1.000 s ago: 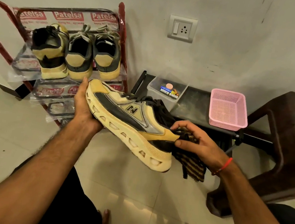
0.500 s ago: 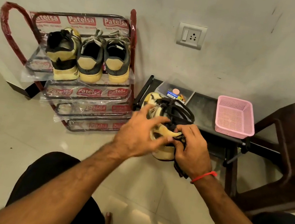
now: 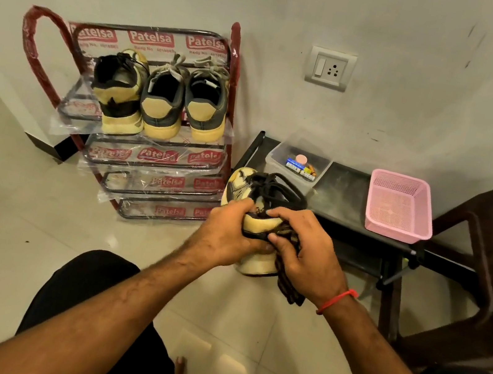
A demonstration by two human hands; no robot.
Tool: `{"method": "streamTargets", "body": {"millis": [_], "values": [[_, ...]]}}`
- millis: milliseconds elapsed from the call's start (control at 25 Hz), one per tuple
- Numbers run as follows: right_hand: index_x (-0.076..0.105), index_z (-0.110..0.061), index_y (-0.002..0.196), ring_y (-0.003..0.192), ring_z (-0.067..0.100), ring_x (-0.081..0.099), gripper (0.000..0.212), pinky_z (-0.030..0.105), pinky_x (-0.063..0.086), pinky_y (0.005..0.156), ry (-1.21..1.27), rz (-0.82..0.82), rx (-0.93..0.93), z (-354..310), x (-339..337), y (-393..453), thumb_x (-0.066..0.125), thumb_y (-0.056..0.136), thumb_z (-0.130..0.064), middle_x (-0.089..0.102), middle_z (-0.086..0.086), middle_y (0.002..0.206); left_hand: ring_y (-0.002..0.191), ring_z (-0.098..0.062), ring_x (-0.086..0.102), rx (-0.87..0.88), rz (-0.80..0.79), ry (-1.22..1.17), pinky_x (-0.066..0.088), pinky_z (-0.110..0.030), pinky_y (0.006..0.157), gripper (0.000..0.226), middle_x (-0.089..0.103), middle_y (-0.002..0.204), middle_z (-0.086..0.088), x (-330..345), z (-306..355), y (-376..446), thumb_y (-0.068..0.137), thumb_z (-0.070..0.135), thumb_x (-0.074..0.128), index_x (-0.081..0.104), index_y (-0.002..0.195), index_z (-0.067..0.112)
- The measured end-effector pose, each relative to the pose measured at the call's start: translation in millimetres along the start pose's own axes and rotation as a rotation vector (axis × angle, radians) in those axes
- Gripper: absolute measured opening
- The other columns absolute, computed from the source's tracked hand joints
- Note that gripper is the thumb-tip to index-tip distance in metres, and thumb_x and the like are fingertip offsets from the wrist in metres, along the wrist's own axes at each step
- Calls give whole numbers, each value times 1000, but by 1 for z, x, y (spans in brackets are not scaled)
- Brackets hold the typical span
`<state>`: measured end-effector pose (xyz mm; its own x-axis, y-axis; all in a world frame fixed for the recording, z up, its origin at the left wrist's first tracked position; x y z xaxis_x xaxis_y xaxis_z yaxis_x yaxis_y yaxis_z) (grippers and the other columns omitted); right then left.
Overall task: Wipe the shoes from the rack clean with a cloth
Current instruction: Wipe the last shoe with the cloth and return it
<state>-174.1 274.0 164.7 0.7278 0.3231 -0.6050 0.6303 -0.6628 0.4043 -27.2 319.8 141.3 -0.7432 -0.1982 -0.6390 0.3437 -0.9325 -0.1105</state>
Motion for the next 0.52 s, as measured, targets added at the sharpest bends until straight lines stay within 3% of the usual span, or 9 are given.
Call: {"method": "streamTargets", "body": {"millis": [80,160,240,320,520], "values": [[56,-24,131,108,6,60,46,20,47,96,152,6,83,-2,-1,5,71,89,-11,62,-6,116,92,-18,65,-134,10,-176,58,-38,77,40,67,96,0,-14,-15,-10,71,29,91,57,92,27],[55,-30,130,101,9,64,45,25,51,92,299,89,196,0,-6,11,71,90,-15,65,-6,107,98,-22,69,-249,58,-391,61,-49,85,45,70,103,-2,-31,-29,-23,69,34,93,59,97,28],[56,-35,127,97,13,65,42,32,54,88,447,160,296,-1,-6,20,72,91,-21,65,-2,103,99,-21,72,-310,176,-590,62,-50,85,53,72,107,-2,-57,-39,-42,63,42,94,61,102,27],[57,-38,125,102,15,65,44,38,55,91,588,171,373,-8,5,28,75,88,-23,65,-1,110,98,-22,73,-337,274,-704,63,-50,84,51,73,108,-3,-81,-48,-60,65,38,91,61,104,25],[61,-39,120,114,27,64,52,55,52,98,874,167,450,-36,42,49,75,84,-5,66,7,117,97,-17,71,-216,381,-420,61,-48,87,43,73,104,1,-131,-62,-93,78,20,88,57,107,26]]}}
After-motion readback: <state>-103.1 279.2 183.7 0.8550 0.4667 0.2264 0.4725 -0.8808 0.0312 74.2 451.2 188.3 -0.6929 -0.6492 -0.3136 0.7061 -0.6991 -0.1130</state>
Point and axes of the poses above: each hand's wrist, its own y-axis towards the middle knuckle, its own x-axis out of the palm, z = x × y, the point moved 8 cm from there along y, towards the middle knuckle
